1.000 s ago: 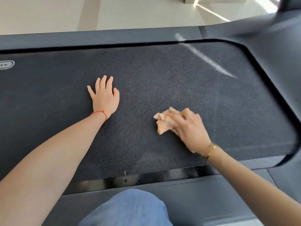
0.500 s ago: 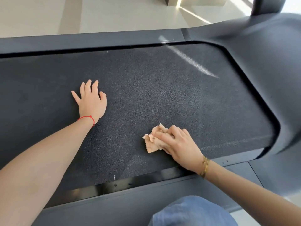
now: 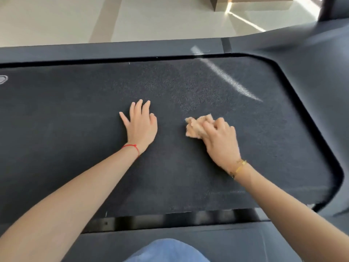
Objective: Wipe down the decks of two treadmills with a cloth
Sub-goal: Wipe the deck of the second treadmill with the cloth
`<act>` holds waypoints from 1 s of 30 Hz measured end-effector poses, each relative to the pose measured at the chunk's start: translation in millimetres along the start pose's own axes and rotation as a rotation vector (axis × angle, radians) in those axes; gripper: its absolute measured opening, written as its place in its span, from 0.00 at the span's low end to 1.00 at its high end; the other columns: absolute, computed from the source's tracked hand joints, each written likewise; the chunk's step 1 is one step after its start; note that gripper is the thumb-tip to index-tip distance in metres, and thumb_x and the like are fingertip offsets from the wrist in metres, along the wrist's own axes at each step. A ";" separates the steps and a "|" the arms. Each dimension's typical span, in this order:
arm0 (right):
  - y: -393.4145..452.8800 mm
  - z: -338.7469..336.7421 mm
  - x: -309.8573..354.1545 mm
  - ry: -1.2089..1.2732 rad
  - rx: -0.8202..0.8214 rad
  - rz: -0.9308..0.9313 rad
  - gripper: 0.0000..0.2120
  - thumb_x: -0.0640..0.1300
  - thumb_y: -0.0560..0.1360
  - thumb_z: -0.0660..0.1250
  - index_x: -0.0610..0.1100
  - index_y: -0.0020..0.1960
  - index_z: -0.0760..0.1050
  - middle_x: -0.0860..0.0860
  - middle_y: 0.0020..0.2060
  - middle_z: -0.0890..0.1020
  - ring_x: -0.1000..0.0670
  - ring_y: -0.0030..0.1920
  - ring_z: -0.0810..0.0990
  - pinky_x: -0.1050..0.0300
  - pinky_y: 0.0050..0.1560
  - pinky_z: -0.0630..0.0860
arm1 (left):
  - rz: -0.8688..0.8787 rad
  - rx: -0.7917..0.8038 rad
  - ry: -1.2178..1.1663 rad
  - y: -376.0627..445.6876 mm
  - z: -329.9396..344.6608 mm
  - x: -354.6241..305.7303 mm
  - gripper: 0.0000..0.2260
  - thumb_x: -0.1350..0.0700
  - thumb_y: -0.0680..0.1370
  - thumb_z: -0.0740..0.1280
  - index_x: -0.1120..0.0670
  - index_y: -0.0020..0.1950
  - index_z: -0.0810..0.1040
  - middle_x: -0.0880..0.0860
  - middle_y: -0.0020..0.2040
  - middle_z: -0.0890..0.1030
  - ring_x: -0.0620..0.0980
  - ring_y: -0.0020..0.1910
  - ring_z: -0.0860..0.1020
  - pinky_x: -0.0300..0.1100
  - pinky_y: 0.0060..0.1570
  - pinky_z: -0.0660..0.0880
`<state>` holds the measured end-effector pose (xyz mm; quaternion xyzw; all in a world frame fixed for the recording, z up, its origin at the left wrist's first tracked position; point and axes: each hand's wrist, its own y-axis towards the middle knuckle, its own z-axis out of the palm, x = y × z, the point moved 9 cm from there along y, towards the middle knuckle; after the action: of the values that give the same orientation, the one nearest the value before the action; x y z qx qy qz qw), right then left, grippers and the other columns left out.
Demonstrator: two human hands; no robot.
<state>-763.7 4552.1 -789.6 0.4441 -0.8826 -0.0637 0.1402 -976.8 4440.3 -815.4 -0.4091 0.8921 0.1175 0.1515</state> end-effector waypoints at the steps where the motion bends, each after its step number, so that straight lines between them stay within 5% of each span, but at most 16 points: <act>1: -7.2 2.8 9.2 0.026 0.032 -0.079 0.18 0.42 0.75 0.66 0.49 0.65 0.74 0.43 0.44 0.72 0.42 0.40 0.73 0.50 0.41 0.67 | -0.019 0.010 -0.027 1.9 7.4 -17.2 0.22 0.54 0.84 0.53 0.50 0.79 0.60 0.51 0.80 0.57 0.52 0.80 0.50 0.67 0.74 0.43; 6: 1.5 -8.5 -30.5 0.077 0.009 -0.199 0.19 0.49 0.77 0.67 0.55 0.67 0.73 0.45 0.44 0.72 0.43 0.40 0.74 0.50 0.41 0.70 | 0.014 0.032 -0.055 15.0 31.9 -79.7 0.23 0.54 0.84 0.52 0.50 0.79 0.58 0.51 0.80 0.56 0.52 0.80 0.49 0.67 0.74 0.42; 13: 75.3 -8.3 -152.3 -0.068 -0.110 0.294 0.13 0.46 0.80 0.60 0.44 0.62 0.73 0.38 0.50 0.74 0.37 0.48 0.75 0.47 0.47 0.67 | -0.012 -0.005 0.092 24.9 50.6 -100.9 0.23 0.52 0.83 0.52 0.50 0.79 0.58 0.52 0.80 0.57 0.56 0.79 0.50 0.70 0.72 0.45; 22: 114.3 5.1 -117.4 0.058 -0.032 -0.162 0.17 0.51 0.79 0.62 0.47 0.66 0.72 0.42 0.47 0.74 0.39 0.46 0.75 0.45 0.47 0.71 | 0.008 -0.025 0.173 24.4 57.2 -96.8 0.25 0.49 0.82 0.49 0.48 0.80 0.54 0.51 0.81 0.55 0.55 0.80 0.50 0.68 0.73 0.47; 27: 188.8 5.8 -210.5 0.029 -0.070 0.245 0.18 0.51 0.79 0.60 0.40 0.63 0.70 0.35 0.52 0.75 0.33 0.52 0.74 0.43 0.52 0.68 | 0.007 -0.038 0.207 24.6 56.0 -100.4 0.26 0.48 0.82 0.47 0.48 0.80 0.55 0.52 0.80 0.56 0.55 0.80 0.52 0.68 0.73 0.48; 30: 218.9 24.0 -185.5 0.019 -0.052 0.268 0.17 0.46 0.79 0.58 0.37 0.63 0.69 0.33 0.57 0.74 0.33 0.56 0.73 0.42 0.54 0.68 | -0.002 -0.023 0.215 25.3 56.9 -100.6 0.26 0.48 0.81 0.46 0.48 0.80 0.55 0.52 0.80 0.56 0.55 0.80 0.51 0.69 0.73 0.49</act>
<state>-833.7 4831.4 -796.0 0.3190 -0.9308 -0.0629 0.1673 -924.0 4545.3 -829.1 -0.4220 0.9014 0.0830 0.0503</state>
